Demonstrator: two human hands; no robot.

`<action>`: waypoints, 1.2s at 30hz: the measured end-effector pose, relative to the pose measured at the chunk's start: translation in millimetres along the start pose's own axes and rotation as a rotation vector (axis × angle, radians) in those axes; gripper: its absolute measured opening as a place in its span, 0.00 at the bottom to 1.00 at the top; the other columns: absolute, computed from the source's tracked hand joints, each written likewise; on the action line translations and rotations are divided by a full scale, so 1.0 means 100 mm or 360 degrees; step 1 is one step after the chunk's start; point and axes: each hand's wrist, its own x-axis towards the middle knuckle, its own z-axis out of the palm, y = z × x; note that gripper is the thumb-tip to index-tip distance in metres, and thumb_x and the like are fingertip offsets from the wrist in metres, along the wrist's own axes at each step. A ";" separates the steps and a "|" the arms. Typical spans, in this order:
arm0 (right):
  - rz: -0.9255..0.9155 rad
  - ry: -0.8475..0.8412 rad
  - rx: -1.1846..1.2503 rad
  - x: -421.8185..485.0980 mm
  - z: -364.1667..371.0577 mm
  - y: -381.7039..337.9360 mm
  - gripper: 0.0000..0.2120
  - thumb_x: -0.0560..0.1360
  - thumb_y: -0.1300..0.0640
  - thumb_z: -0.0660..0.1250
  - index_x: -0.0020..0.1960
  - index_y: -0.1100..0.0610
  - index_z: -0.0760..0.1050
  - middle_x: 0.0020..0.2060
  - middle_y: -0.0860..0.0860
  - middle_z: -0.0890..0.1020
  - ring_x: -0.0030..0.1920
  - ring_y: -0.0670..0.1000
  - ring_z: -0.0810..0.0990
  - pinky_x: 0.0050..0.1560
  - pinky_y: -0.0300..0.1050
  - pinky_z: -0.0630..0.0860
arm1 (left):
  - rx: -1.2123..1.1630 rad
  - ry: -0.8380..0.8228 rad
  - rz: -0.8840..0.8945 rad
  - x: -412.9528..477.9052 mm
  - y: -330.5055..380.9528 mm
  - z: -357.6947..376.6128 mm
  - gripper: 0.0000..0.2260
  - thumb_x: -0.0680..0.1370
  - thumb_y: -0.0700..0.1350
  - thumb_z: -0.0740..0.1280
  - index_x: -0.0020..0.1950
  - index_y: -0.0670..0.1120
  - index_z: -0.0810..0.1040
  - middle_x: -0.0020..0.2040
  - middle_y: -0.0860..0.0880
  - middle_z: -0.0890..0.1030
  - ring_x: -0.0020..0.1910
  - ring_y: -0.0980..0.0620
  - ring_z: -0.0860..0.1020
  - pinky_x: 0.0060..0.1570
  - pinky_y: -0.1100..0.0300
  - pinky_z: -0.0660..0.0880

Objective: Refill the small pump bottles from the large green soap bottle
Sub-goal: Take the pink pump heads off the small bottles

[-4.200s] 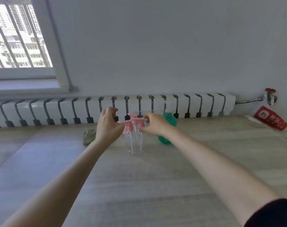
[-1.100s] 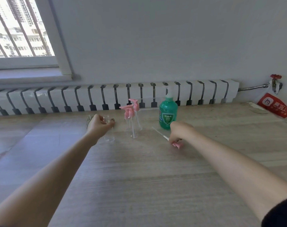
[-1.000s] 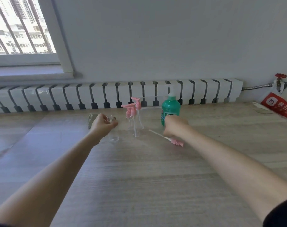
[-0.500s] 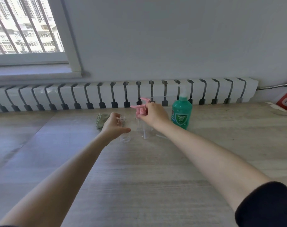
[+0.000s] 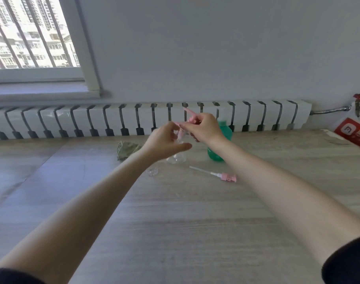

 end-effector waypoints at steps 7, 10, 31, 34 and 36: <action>0.0481 -0.0203 0.0075 -0.22 -0.30 0.13 0.18 0.72 0.45 0.70 0.42 0.61 0.81 0.31 0.51 0.82 0.29 0.47 0.79 0.32 0.37 0.78 | 0.0269 -0.0066 0.0009 0.06 -0.02 0.23 0.22 0.68 0.48 0.77 0.60 0.46 0.78 0.52 0.51 0.81 0.47 0.55 0.78 0.52 0.59 0.76; 0.0510 -0.0377 -0.0043 -0.21 -0.34 0.21 0.14 0.72 0.51 0.71 0.45 0.63 0.81 0.34 0.53 0.84 0.32 0.45 0.82 0.35 0.36 0.79 | 0.0362 -0.0168 0.0075 0.03 -0.05 0.29 0.21 0.69 0.49 0.76 0.59 0.47 0.78 0.52 0.51 0.81 0.49 0.53 0.78 0.53 0.55 0.77; 0.0223 -0.1064 -0.0763 -0.25 -0.34 0.39 0.11 0.74 0.49 0.69 0.50 0.56 0.78 0.45 0.48 0.82 0.44 0.47 0.80 0.45 0.40 0.77 | 0.0433 -0.0595 0.0009 0.05 -0.09 0.39 0.20 0.67 0.47 0.77 0.56 0.49 0.78 0.52 0.52 0.81 0.51 0.54 0.78 0.55 0.55 0.77; 0.0003 -0.0884 -0.0653 -0.32 -0.33 0.41 0.12 0.70 0.54 0.73 0.51 0.52 0.73 0.46 0.47 0.77 0.46 0.47 0.77 0.44 0.38 0.75 | 0.0323 -0.0731 -0.0064 0.07 -0.07 0.39 0.20 0.69 0.46 0.76 0.59 0.45 0.78 0.54 0.50 0.80 0.51 0.54 0.78 0.56 0.59 0.75; -0.0058 -0.0892 -0.0745 -0.31 -0.34 0.44 0.16 0.71 0.49 0.71 0.57 0.52 0.74 0.48 0.47 0.78 0.47 0.47 0.77 0.46 0.39 0.76 | 0.0284 -0.0817 -0.0088 0.07 -0.06 0.38 0.20 0.70 0.46 0.75 0.60 0.44 0.77 0.55 0.49 0.80 0.50 0.54 0.78 0.57 0.59 0.75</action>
